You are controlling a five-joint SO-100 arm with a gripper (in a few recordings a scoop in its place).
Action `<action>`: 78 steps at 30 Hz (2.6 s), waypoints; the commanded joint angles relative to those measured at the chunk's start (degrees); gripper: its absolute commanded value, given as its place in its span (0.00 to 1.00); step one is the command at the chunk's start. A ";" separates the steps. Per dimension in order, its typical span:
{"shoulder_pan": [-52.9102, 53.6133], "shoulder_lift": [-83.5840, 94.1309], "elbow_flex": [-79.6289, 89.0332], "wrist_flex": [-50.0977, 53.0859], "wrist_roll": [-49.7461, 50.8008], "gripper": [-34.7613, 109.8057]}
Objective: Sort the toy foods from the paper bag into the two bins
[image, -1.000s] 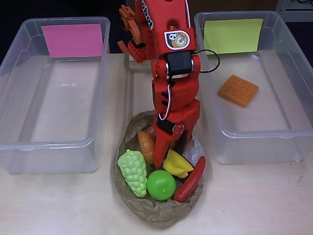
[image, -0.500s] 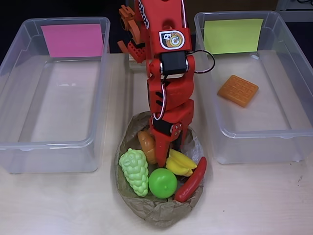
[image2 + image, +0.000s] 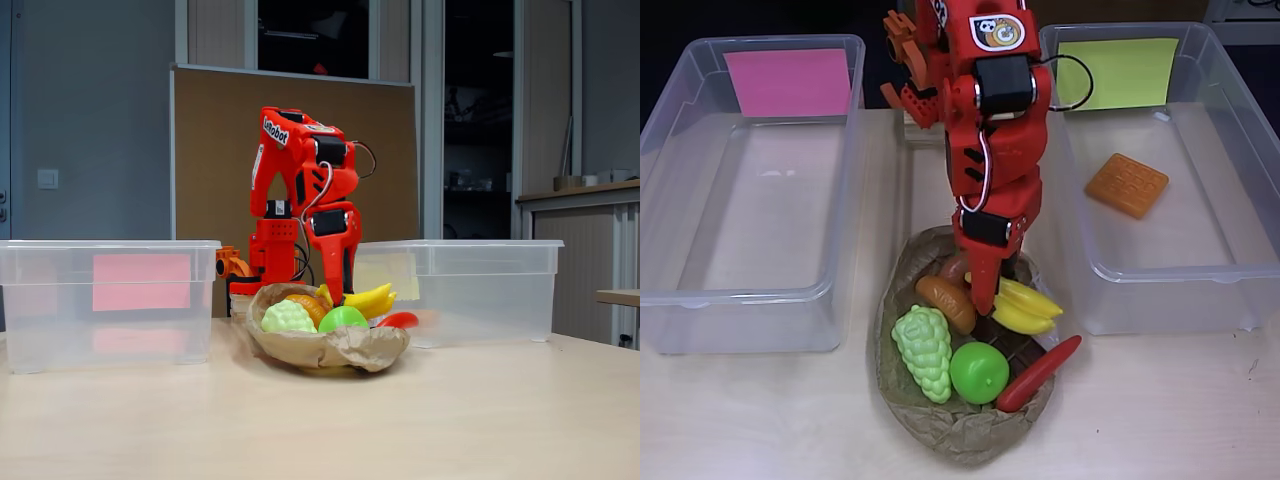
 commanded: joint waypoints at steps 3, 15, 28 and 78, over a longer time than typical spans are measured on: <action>1.41 8.00 -5.01 9.76 -3.96 0.24; 13.36 23.73 -17.67 28.83 -22.76 0.24; 60.73 33.22 -0.44 31.29 -36.12 0.29; 11.87 11.95 -3.52 16.17 -6.42 0.41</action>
